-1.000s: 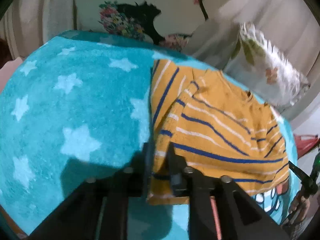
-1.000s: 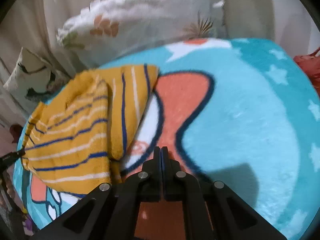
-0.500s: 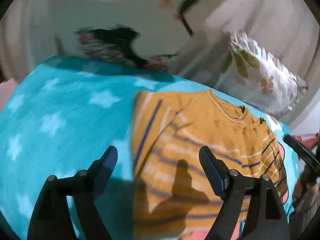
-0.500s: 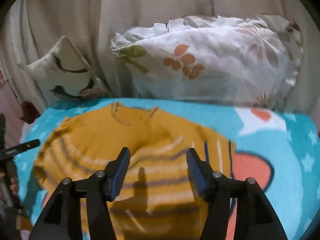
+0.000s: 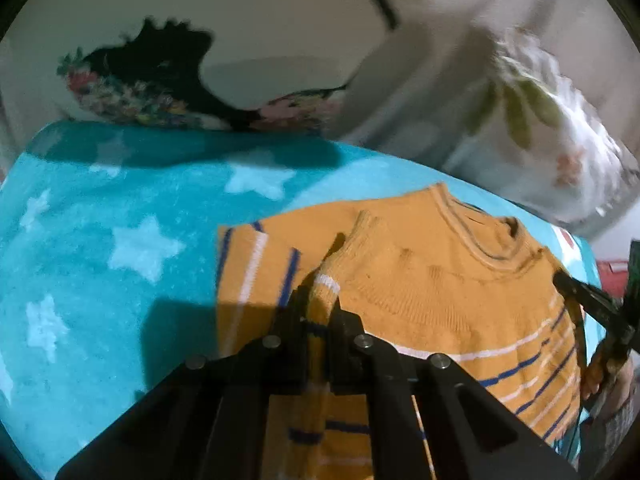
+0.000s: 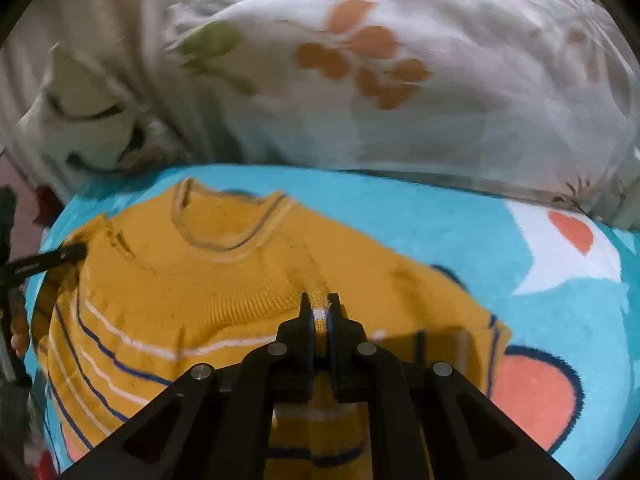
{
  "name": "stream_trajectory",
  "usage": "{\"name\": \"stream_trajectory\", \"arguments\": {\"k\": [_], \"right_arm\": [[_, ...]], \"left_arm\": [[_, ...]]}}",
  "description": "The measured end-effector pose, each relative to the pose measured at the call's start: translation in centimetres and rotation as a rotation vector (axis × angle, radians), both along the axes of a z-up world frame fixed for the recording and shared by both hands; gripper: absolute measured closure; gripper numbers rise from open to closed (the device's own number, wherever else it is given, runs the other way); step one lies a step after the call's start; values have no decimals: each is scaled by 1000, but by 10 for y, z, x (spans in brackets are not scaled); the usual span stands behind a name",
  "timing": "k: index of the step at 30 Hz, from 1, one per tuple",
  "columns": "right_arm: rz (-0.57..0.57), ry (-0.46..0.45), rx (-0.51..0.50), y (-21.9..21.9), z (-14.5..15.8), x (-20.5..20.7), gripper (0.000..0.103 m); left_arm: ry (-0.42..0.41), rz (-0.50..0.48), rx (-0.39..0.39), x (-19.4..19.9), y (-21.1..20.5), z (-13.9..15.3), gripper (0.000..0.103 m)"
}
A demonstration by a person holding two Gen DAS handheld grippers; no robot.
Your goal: Fold small clothes
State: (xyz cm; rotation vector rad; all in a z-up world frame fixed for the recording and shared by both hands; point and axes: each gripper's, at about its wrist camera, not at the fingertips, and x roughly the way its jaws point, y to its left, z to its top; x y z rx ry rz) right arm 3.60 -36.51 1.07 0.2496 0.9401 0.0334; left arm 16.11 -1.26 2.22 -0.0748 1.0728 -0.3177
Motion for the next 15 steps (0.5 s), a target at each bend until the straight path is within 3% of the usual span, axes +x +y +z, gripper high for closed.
{"name": "stream_trajectory", "arguments": {"k": [4, 6, 7, 10, 15], "right_arm": [[-30, 18, 4, -3, -14, 1, 97], [-47, 19, 55, -11, -14, 0, 96], [-53, 18, 95, -18, -15, -3, 96], [-60, 7, 123, -24, -13, -9, 93], [-113, -67, -7, -11, 18, -31, 72]], "left_arm": [[13, 23, 8, 2, 0, -11, 92], [40, 38, -53, 3, 8, -10, 86], [63, 63, -119, 3, 18, -10, 83], [76, 110, -198, -5, 39, -4, 60], [-22, 127, -129, -49, 67, 20, 40]]}}
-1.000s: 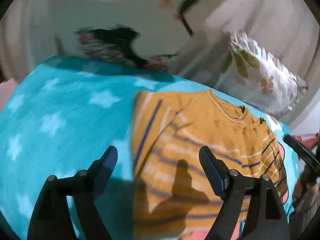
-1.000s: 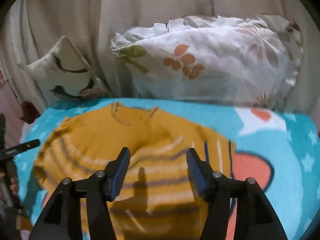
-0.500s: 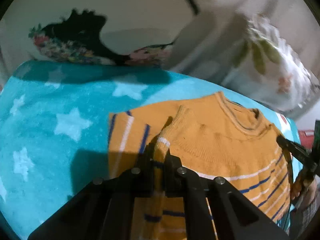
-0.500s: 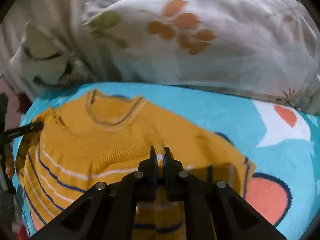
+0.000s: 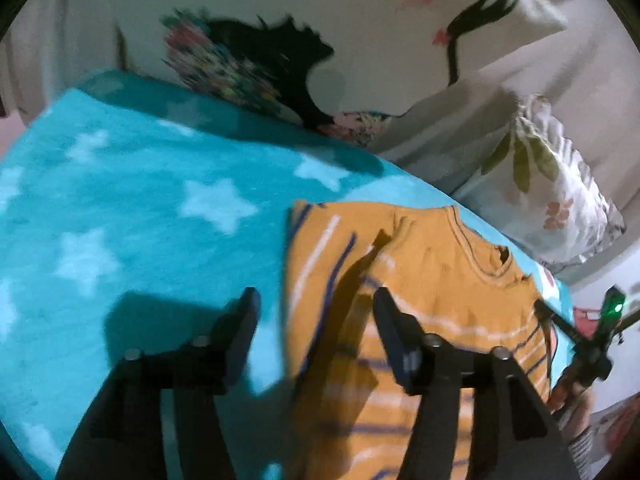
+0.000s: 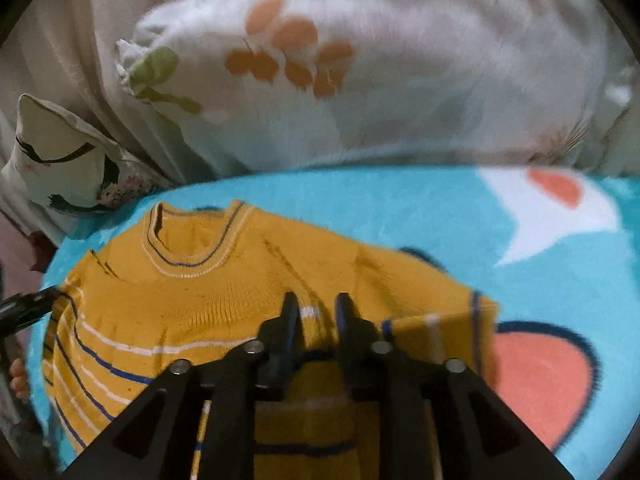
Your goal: Fold small clothes
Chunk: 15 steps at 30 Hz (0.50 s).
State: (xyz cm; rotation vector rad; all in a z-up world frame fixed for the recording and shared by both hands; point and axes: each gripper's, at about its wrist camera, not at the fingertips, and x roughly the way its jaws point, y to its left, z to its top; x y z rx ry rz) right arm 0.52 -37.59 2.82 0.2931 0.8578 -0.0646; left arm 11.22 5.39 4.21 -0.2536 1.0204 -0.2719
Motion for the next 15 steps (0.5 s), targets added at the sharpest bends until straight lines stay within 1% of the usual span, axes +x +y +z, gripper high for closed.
{"name": "stream_trajectory", "arguments": {"k": [3, 5, 6, 7, 9, 10, 11, 12, 13, 14, 15], "right_arm": [[18, -44, -55, 16, 23, -17, 72], [41, -68, -67, 27, 33, -30, 71], [57, -78, -68, 33, 36, -41, 69], [71, -86, -67, 39, 37, -49, 66], [97, -101, -56, 47, 36, -65, 64], [112, -103, -48, 52, 33, -73, 64], [125, -100, -40, 58, 28, -78, 64], [132, -94, -36, 62, 23, -83, 64], [135, -82, -40, 65, 17, -86, 64], [135, -69, -51, 68, 12, -88, 64], [134, -60, -56, 70, 8, -87, 64]], "left_arm": [[-12, -17, 2, -25, 17, 1, 33], [-12, -47, 6, -41, 22, -2, 31], [-10, -66, 10, -50, 22, -7, 30], [-6, -91, 9, -59, 21, -13, 29], [8, -129, 0, -70, 15, -26, 29], [18, -139, 4, -74, 11, -33, 29], [19, -138, 26, -79, 11, -40, 30], [-13, -136, 60, -85, 10, -39, 31], [-23, -137, 114, -88, 7, -38, 35], [-27, -118, 176, -89, 6, -37, 51], [-32, -99, 199, -89, 8, -34, 56]]}}
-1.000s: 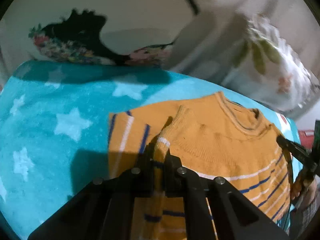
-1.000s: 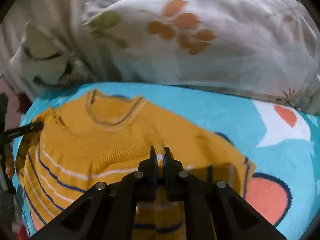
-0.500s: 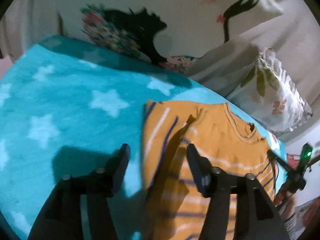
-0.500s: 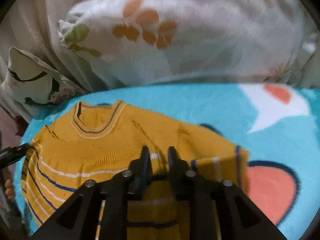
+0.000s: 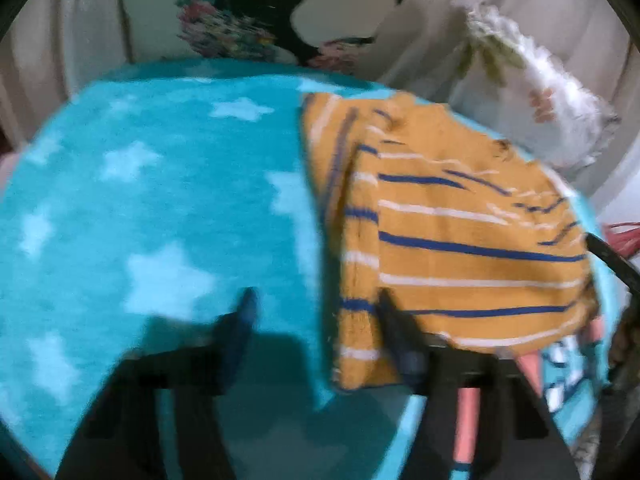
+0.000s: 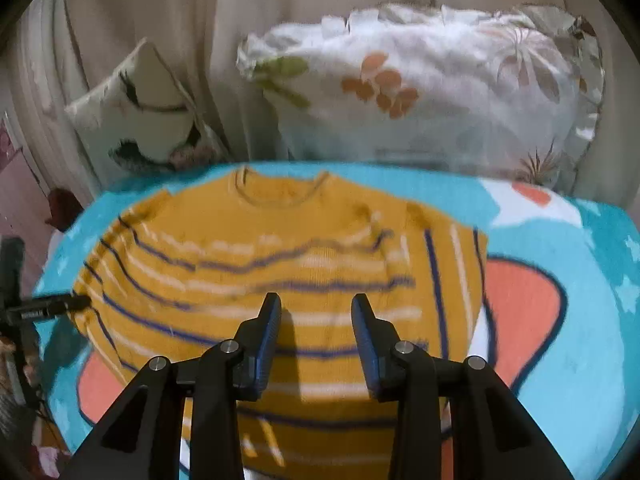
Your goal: Fold small clothes
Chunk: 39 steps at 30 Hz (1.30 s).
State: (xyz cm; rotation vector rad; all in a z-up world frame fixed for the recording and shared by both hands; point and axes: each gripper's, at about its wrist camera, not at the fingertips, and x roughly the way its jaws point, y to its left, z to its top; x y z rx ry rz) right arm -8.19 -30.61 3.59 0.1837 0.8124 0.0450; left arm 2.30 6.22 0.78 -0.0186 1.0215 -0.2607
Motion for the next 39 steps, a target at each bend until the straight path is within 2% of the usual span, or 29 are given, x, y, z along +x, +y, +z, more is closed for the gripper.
{"name": "stream_trajectory", "arguments": {"k": [4, 6, 10, 13, 19, 21, 28, 31, 34, 37, 39], "right_arm": [[-42, 11, 35, -9, -12, -8, 63], [-59, 13, 43, -14, -14, -13, 60], [-74, 11, 90, -27, -18, -19, 60], [-95, 1, 99, -32, -16, -26, 60], [-136, -5, 96, -39, -15, -38, 59], [-167, -5, 69, -42, -14, -43, 52], [-214, -56, 117, -54, 2, -70, 51], [-193, -72, 95, -44, 11, -75, 51], [-155, -82, 44, -26, 20, -71, 51], [-93, -89, 41, -4, 29, -57, 51], [-52, -92, 55, 12, 33, -45, 51]], "left_arm": [[-34, 95, -12, -3, 25, 12, 60], [-56, 152, 14, -8, 39, 16, 60], [-50, 203, -78, -18, 66, 17, 59], [-70, 224, -107, -25, 72, 20, 43], [-54, 212, -174, -20, 63, 17, 35], [-54, 206, -187, -18, 58, 15, 34], [-25, 200, -242, -2, 54, 5, 34], [-8, 209, -281, 5, 57, -2, 34], [-40, 209, -309, 4, 58, -5, 30], [-71, 190, -293, 1, 55, -6, 28], [-113, 168, -249, -3, 49, -7, 27]]}}
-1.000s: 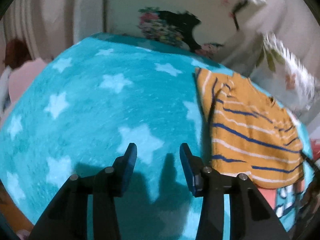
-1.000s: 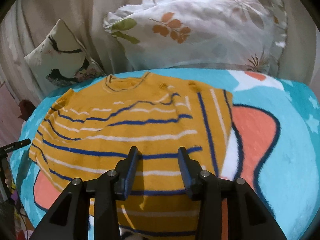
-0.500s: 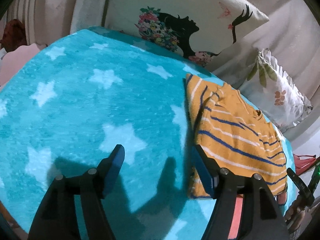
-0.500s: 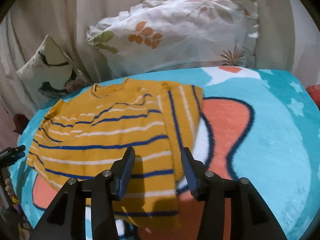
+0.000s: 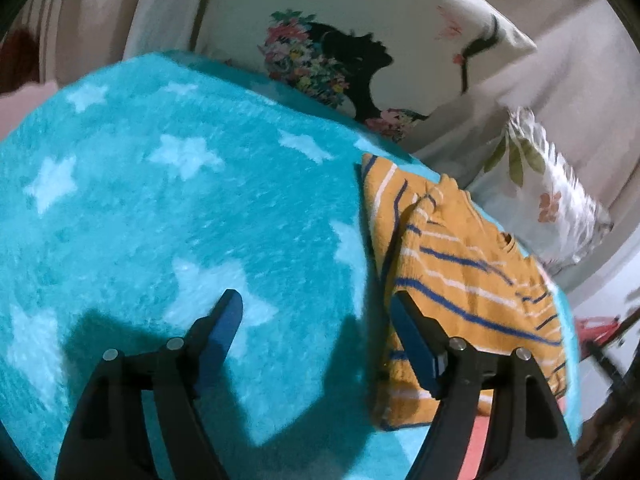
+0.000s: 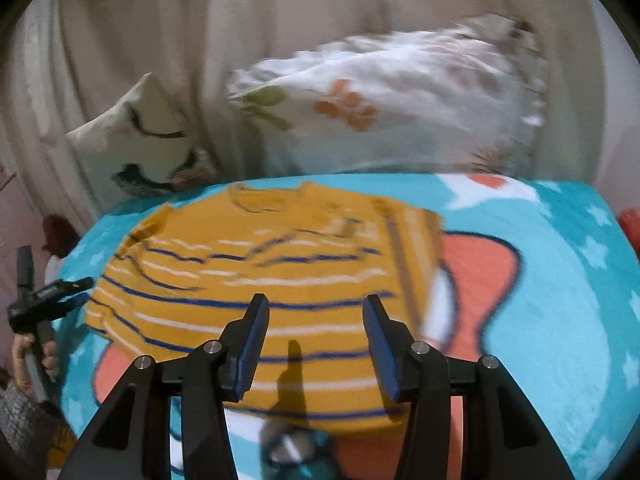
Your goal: Fold small clothes
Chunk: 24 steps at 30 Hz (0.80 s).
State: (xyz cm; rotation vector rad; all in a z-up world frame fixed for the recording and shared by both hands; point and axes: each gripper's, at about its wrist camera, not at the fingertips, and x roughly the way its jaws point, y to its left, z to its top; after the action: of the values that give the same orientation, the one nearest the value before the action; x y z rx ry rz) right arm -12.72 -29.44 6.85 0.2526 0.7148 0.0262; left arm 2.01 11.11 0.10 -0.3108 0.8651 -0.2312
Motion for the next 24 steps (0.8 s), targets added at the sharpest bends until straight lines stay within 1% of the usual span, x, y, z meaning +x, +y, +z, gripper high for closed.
{"name": "stream_trajectory", "arguments": {"k": [1, 2, 3, 5, 9, 11, 13, 15, 18, 20, 22, 23, 24], "right_arm": [[35, -2, 9, 15, 2, 11, 51], [59, -1, 14, 25, 4, 17, 51], [95, 2, 17, 41, 5, 28, 51], [157, 9, -2, 70, 5, 44, 51], [294, 34, -91, 136, 4, 87, 51], [346, 66, -116, 167, -1, 120, 57], [367, 95, -150, 194, -7, 154, 60], [379, 128, -168, 216, -16, 184, 61], [410, 188, -173, 240, -33, 218, 62], [421, 225, -207, 258, -46, 237, 62], [414, 211, -235, 269, -49, 248, 62], [415, 208, -229, 271, -49, 253, 62], [422, 223, -215, 272, -52, 258, 49]], "left_arm": [[-21, -6, 27, -3, -4, -1, 25], [-23, -11, 47, -3, -7, 0, 22], [-24, -21, 49, -4, -8, 0, 16], [-23, -31, 40, -2, -8, -1, 15], [-35, -29, -49, -2, 5, -2, 15], [-42, -28, -104, -3, 12, -3, 15], [-46, -24, -135, -4, 16, -3, 15], [-47, -23, -137, -4, 15, -3, 15], [-48, -22, -136, -4, 16, -3, 15], [-50, -20, -145, -4, 17, -3, 15], [-52, -12, -153, -4, 19, -3, 15], [-52, -10, -156, -4, 19, -3, 15], [-53, -10, -156, -4, 19, -3, 15]]}}
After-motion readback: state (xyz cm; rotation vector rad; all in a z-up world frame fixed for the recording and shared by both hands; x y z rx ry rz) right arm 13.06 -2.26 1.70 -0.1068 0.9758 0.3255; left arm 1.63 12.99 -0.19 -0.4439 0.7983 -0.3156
